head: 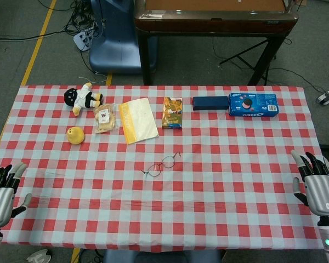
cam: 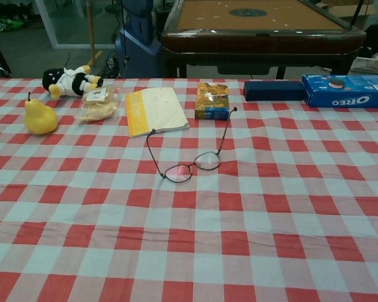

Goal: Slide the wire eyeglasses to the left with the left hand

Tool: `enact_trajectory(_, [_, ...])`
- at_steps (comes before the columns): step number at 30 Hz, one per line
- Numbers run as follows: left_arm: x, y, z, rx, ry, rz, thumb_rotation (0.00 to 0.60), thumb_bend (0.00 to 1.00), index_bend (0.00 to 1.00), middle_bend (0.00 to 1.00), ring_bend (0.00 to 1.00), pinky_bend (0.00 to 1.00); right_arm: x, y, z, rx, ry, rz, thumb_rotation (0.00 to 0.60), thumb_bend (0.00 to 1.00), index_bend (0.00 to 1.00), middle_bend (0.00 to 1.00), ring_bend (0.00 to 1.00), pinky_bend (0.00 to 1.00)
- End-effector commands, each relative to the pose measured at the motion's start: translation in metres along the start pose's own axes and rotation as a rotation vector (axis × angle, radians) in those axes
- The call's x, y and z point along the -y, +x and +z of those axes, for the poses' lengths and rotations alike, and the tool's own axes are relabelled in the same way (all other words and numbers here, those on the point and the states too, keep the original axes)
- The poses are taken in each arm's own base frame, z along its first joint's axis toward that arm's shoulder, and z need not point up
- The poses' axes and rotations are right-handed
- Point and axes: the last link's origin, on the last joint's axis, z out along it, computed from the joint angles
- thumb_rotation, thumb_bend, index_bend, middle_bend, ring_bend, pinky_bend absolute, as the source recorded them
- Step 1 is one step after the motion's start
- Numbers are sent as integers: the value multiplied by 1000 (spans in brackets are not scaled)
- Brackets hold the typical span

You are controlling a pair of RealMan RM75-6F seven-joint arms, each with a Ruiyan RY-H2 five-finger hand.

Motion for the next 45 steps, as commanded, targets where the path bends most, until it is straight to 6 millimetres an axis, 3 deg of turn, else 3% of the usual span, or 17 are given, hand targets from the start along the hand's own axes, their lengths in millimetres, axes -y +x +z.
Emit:
enact_trajectory(1, [0, 0, 0, -1, 0, -1, 600, 401, 0, 0, 0, 0, 0, 0, 1, -1, 1, 0, 600, 595, 0, 189, 76, 159])
enact_trajectory(23, [-5, 1, 4, -23, -37, -12, 600, 401, 0, 0, 0, 0, -1, 5, 2, -17, -5, -6, 600, 595, 0, 189, 76, 159])
enact_trajectory(27, [-16, 4, 16, -36, -130, -44, 600, 401, 0, 29, 78, 18, -2, 9, 5, -28, -3, -13, 600, 594, 0, 189, 76, 159])
enact_trajectory(34, [-56, 8, 47, -39, -371, -86, 600, 401, 13, 337, 356, 347, -1, 16, 8, -48, -2, -27, 600, 594, 0, 189, 76, 159])
enact_trajectory(39, [-82, 6, 63, -19, -521, -51, 600, 401, 220, 557, 518, 602, -2, 19, 7, -50, -7, -33, 600, 595, 0, 189, 76, 159])
enact_trajectory(42, [-97, 1, 70, 30, -594, -29, 600, 401, 327, 727, 664, 724, -2, 20, 6, -50, -9, -35, 600, 595, 0, 189, 76, 159])
enact_trajectory(45, [-112, -4, 76, 81, -660, -6, 600, 401, 386, 830, 753, 814, -2, 20, 5, -49, -10, -35, 600, 594, 0, 189, 76, 159])
